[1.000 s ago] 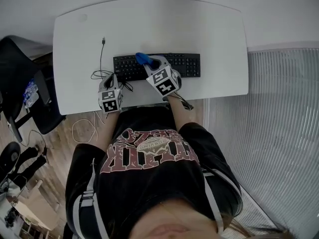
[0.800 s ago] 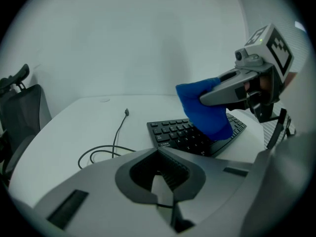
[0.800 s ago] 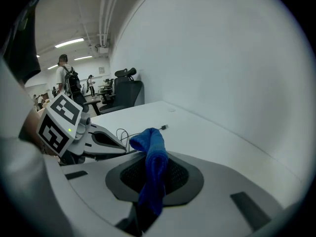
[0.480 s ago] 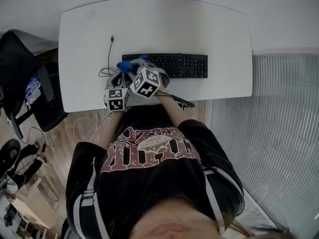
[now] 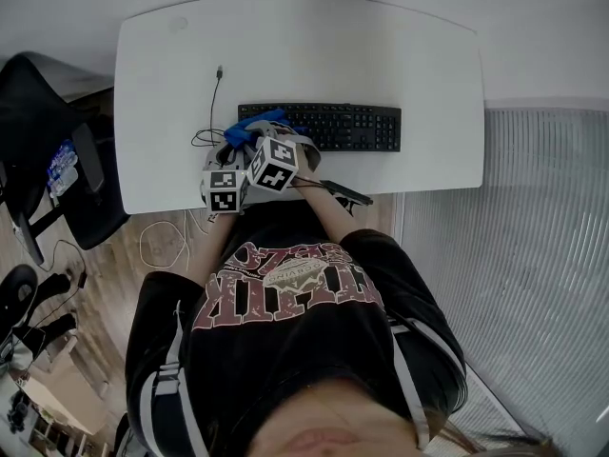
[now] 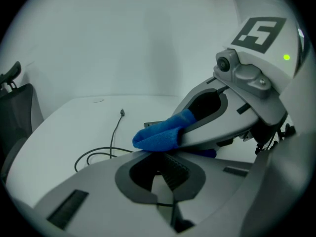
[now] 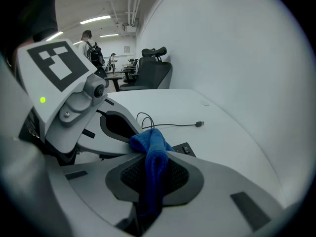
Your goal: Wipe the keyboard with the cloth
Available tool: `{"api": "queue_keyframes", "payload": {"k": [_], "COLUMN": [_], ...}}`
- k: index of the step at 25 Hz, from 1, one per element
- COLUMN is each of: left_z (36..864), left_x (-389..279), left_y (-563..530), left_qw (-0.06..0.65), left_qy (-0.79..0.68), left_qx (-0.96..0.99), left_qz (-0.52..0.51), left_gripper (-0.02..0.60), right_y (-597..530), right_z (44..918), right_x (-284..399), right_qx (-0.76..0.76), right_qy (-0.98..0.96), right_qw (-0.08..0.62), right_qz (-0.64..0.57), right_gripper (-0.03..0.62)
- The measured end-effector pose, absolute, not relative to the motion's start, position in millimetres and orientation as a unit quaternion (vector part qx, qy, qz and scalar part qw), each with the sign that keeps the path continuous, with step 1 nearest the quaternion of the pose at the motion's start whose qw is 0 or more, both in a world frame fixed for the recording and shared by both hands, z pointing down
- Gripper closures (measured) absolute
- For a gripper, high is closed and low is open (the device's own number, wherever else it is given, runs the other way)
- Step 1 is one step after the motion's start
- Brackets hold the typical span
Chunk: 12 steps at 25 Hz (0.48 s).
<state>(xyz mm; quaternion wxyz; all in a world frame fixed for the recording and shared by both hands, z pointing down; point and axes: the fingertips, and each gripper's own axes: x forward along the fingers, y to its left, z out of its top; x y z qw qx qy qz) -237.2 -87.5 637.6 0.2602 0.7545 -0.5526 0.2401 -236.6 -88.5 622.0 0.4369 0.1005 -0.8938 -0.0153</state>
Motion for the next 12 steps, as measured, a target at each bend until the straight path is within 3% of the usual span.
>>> {"api": "queue_keyframes", "payload": {"k": [12], "left_z": [637.6], "left_x": [-243.9], "left_y": [-88.3], "left_qw": [0.272], "left_qy": [-0.562], "left_qx": [0.743], "left_qz": [0.243], "left_gripper": [0.552], "right_y": [-90.6], "right_z": [624.8], "right_x": [-229.1], "right_qx": [0.102], "right_qy": [-0.889], "right_qw": [0.446], "right_qz": [-0.031], "right_gripper": [0.530]}}
